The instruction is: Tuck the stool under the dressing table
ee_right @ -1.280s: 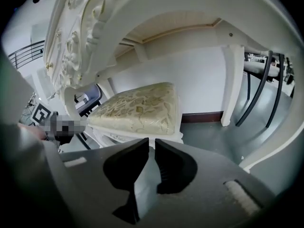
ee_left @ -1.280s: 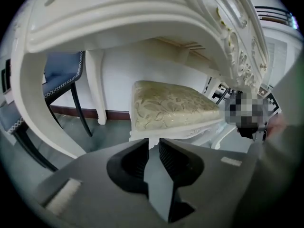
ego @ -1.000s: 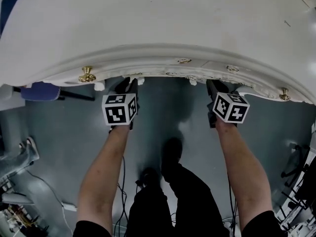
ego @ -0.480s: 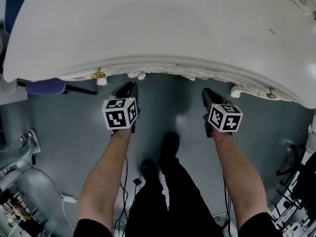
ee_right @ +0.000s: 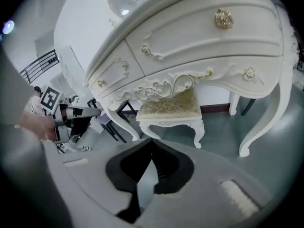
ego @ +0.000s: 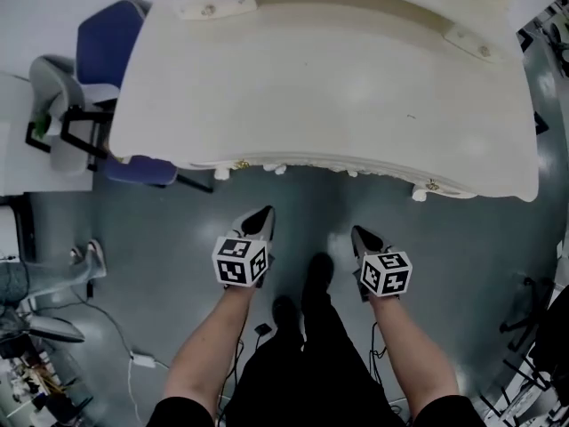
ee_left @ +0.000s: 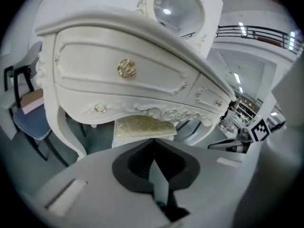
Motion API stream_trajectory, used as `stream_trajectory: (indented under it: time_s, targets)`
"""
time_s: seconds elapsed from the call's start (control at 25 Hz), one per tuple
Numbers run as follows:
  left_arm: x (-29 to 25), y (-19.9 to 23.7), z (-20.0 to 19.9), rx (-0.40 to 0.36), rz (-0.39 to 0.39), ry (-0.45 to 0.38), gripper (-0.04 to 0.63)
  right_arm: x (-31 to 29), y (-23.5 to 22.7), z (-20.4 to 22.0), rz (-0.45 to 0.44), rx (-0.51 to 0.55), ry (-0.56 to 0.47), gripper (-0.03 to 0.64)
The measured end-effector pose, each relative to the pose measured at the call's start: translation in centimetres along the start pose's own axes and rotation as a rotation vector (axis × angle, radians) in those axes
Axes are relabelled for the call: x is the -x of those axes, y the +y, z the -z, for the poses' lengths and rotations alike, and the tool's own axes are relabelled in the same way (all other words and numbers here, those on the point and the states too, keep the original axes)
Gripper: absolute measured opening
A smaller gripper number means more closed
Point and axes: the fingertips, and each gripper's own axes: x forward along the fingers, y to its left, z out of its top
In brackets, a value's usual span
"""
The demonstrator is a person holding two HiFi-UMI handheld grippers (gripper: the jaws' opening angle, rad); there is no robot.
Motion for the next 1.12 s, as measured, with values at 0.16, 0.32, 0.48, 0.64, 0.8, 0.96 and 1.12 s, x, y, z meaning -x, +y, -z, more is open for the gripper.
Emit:
stream_trajectory:
  time_s: [0.16,0.32,0.48,0.64,0.8,0.96,1.12]
  targets:
    - [3.7,-3.2,-1.2,-0.025,0.022,0.028,0.018,3.4,2.5,-0.8,-0.007,-0.003,-0.016,0.003]
    - [7.8,-4.8,-3.6,0.019,0.004,-0.017,0.018,6.5,4.4,-2.7,-0.011,0.018,-0.033,0.003]
    - [11.9,-5.9,-6.0,0.012,0.019,-0.068,0.018,9.6,6.7,-5.6,-0.017,0.061,-0.070,0.003]
    - [14.7,-6.8,-6.0,-0.056,0.018,-0.050,0.018,12.6,8.2,-8.1,-0.002,0.082,-0.121,0.003]
    - [17.8,-6.8,-6.5,-0.064,-0.024,-0.059,0.018,15.0,10.2,-9.4,-0.014,0.088,-0.168,0.002]
    - [21.9,-6.8,-6.1,-0.067,-0.034,-0.068,0.018,17.0,14.0,-7.7,-0.038,0.095,-0.184,0.002]
    - [25.4,-7.5,-5.1,-0.065,-0.005,-0.100,0.018,19.6,16.8,-5.8,-0.035,0.089,-0.205,0.002]
